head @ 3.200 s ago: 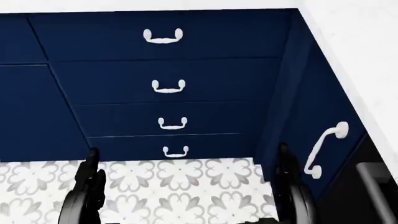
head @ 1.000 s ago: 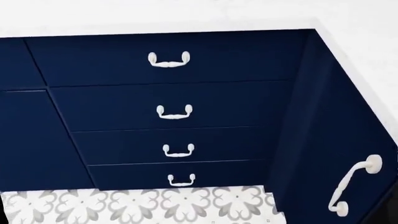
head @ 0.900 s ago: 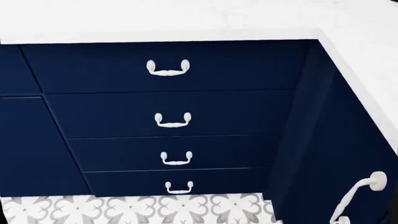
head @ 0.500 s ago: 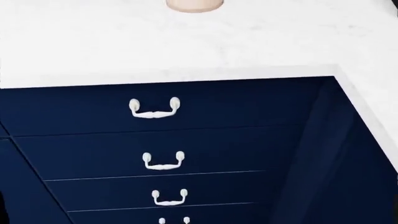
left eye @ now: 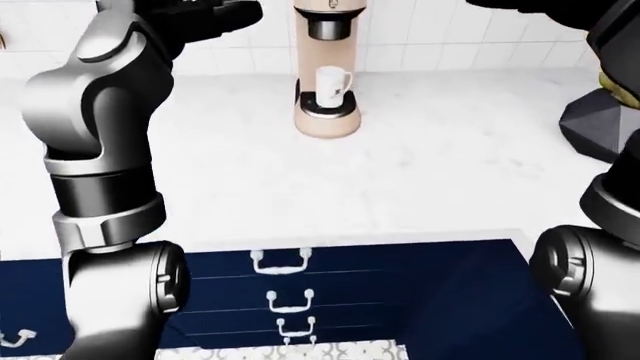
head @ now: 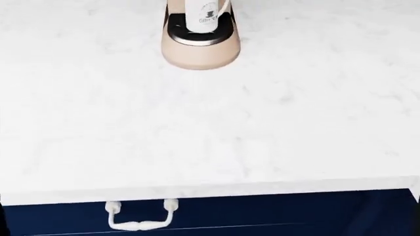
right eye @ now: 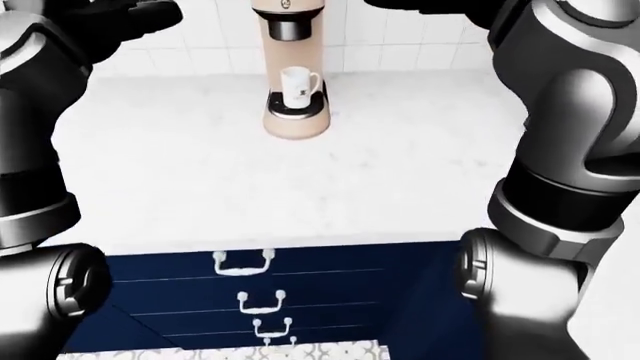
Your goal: Press the button on the coffee machine to serve coffee.
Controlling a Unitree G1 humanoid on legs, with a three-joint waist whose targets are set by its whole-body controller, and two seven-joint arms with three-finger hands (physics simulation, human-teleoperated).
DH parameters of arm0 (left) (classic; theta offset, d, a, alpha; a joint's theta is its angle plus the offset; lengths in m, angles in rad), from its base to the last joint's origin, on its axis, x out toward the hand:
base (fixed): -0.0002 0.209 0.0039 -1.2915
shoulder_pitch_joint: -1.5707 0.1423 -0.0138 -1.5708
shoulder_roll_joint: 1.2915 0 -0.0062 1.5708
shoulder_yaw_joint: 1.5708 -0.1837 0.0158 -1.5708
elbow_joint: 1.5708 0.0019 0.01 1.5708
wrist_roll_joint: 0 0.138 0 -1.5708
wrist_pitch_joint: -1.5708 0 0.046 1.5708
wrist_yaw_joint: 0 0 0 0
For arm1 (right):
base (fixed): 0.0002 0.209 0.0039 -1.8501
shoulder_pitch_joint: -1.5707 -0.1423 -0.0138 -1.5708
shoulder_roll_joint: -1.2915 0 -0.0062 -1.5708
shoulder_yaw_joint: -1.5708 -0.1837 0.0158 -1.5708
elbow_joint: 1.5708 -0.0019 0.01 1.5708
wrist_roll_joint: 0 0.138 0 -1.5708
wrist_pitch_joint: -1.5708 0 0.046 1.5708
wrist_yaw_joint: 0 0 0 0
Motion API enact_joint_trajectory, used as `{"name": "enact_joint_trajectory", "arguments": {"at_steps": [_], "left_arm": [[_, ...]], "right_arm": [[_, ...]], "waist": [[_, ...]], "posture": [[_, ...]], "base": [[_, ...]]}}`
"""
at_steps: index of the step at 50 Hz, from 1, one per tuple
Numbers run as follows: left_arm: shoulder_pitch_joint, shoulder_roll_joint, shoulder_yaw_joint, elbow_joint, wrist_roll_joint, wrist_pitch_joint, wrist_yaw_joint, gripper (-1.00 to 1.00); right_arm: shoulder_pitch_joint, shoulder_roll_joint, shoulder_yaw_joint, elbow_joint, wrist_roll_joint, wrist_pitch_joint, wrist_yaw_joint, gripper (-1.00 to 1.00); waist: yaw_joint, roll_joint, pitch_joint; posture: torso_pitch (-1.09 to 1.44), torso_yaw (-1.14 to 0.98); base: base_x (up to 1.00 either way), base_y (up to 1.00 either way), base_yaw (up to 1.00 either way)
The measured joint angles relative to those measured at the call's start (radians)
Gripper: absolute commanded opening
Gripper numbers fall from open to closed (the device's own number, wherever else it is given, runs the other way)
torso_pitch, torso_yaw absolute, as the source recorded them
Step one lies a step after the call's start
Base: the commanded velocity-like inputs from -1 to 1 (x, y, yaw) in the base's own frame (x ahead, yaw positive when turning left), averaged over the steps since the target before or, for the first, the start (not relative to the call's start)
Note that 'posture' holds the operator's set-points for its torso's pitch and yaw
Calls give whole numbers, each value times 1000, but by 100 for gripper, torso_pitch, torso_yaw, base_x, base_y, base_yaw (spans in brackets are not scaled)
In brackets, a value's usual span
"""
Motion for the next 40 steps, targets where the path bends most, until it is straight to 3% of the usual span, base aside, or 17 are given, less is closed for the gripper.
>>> {"name": "enact_joint_trajectory", "arguments": {"at_steps": [4, 6, 7, 10, 13, 15, 17, 19, 25, 35, 40], "left_arm": [[-24, 11, 10, -29, -2, -7, 4, 100], [-33, 15, 14, -44, -4, -14, 6, 100], [-25, 17, 17, -46, -6, -15, 7, 100], [1, 17, 26, -17, -3, 2, 17, 100], [7, 13, 15, -10, -5, 24, 22, 100], [3, 12, 13, -18, -10, 27, 20, 100], [-12, 15, 12, -25, -14, 22, 18, 100], [-14, 12, 12, -32, -15, 11, 17, 100], [-30, 17, 0, 15, -21, 42, 15, 100], [-58, 30, 18, -53, -22, 21, 25, 100], [-44, 26, 12, -48, -22, 27, 28, 100]], "right_arm": [[-13, -7, -8, -20, 2, -18, 3, 100], [-20, -10, -10, -28, 1, -28, 4, 100], [-12, -3, -7, -32, 2, -30, 4, 100], [4, 9, 21, -14, 12, -16, 12, 100], [9, 8, 21, 0, 13, -1, 14, 100], [2, 4, 16, -7, 11, 2, 11, 100], [-8, 1, 8, -19, 8, -7, 9, 100], [-10, -1, 4, -23, 6, -20, 9, 100], [-32, -8, 20, 24, -1, 8, 12, 100], [-66, -16, 7, -7, -5, -13, 25, 100], [-62, -14, 7, -1, -7, -11, 26, 100]], "waist": [[-12, 32, -7], [-6, 71, -3], [-2, 74, 2], [5, 84, 47], [-5, 65, 62], [3, 52, 45], [-22, 1, 28], [-41, -20, 23], [-18, -4, 41], [10, 20, 10], [7, 27, 15]], "posture": [[0, 0], [0, 0], [0, 0], [0, 0], [0, 0], [0, 0], [0, 0], [0, 0], [0, 0], [0, 0], [0, 0]], "base": [[26, 0, 0], [0, 0, 0], [0, 0, 0], [0, 0, 0], [0, 0, 0], [0, 0, 0], [0, 0, 0], [0, 0, 0], [0, 0, 0], [0, 0, 0], [0, 0, 0]]}}
